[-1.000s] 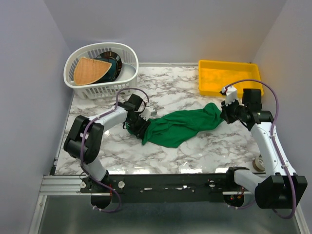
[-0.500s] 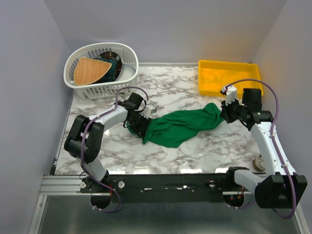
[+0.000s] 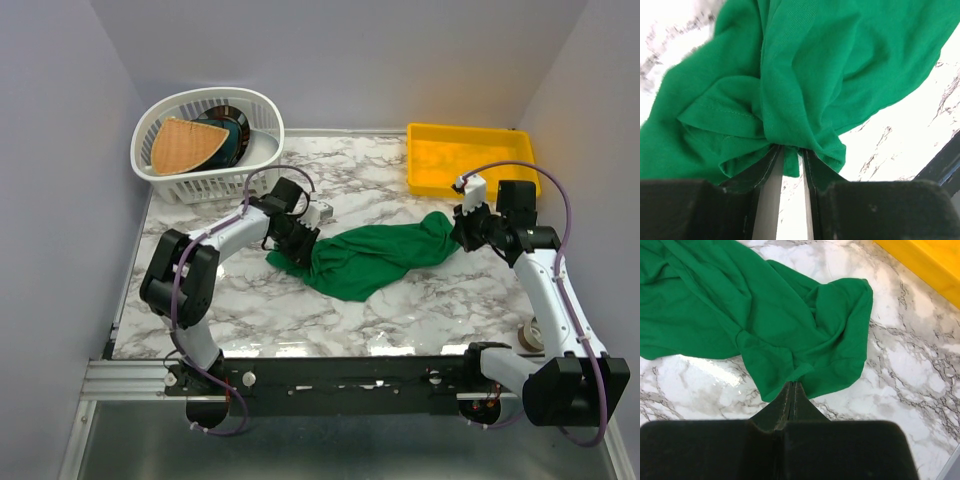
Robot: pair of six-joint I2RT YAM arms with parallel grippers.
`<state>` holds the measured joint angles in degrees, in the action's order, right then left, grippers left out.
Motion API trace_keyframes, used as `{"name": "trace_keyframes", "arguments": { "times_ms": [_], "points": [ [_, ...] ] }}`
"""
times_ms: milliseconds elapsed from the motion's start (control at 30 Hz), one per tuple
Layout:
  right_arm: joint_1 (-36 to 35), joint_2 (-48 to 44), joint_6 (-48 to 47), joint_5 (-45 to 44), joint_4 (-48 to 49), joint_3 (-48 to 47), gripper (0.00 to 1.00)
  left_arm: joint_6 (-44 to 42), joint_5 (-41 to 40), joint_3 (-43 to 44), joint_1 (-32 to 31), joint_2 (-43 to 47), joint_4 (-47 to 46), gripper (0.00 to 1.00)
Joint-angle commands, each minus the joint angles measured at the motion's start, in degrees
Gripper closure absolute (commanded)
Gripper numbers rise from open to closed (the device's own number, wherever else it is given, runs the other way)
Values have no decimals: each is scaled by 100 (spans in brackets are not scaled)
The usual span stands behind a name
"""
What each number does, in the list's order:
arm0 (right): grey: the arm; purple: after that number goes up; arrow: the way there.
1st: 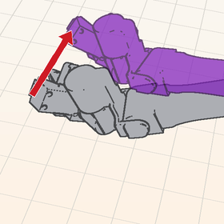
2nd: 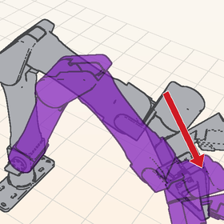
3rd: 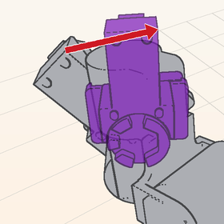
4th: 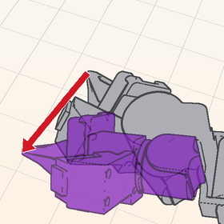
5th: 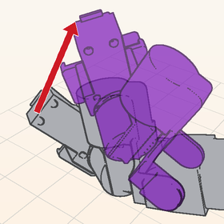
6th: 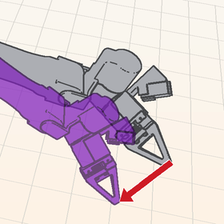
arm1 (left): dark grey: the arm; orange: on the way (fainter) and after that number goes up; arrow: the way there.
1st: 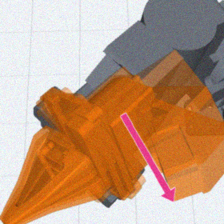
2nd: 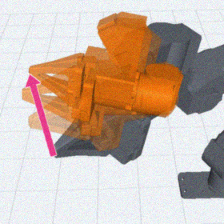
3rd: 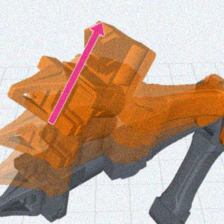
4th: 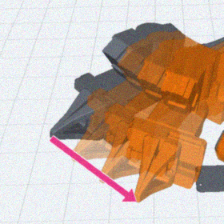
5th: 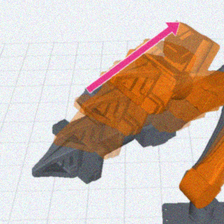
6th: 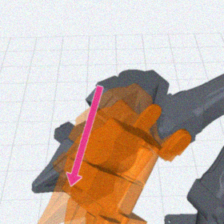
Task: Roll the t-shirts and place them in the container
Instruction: Flatten out the T-shirt at the center of the board.
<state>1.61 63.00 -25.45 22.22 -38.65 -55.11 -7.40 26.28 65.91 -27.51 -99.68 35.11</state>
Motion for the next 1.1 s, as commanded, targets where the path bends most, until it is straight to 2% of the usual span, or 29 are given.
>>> {"name": "trace_keyframes", "arguments": {
  "times_ms": [0, 233, 300, 433, 500, 733, 933, 1067],
  "points": [
    [33, -130, 75, 72, 104, 79, 100, 46, -123, 238, -27, 36, 92, 76],
    [33, -104, 76, 63, 86, 62, 100, -16, 210, 467, -27, 255, 558, 94],
    [33, -78, 93, 81, 121, 79, 100, -68, 263, 449, -27, 300, 628, 94],
    [33, -69, 119, 125, 165, 80, 100, 45, 35, 212, -27, 353, 628, 80],
    [33, -78, 111, 116, 148, 80, 99, 159, -87, 45, -27, 396, 628, 78],
    [33, -122, 102, 134, 86, 185, 100, 616, -562, -324, -18, 511, 382, 58],
    [33, -113, 128, 134, 121, 159, 100, 652, -484, -35, -18, 195, 338, 59],
    [41, -139, 102, 90, 95, 159, 100, 661, -317, 88, -18, -25, 356, 64]
  ]
}}
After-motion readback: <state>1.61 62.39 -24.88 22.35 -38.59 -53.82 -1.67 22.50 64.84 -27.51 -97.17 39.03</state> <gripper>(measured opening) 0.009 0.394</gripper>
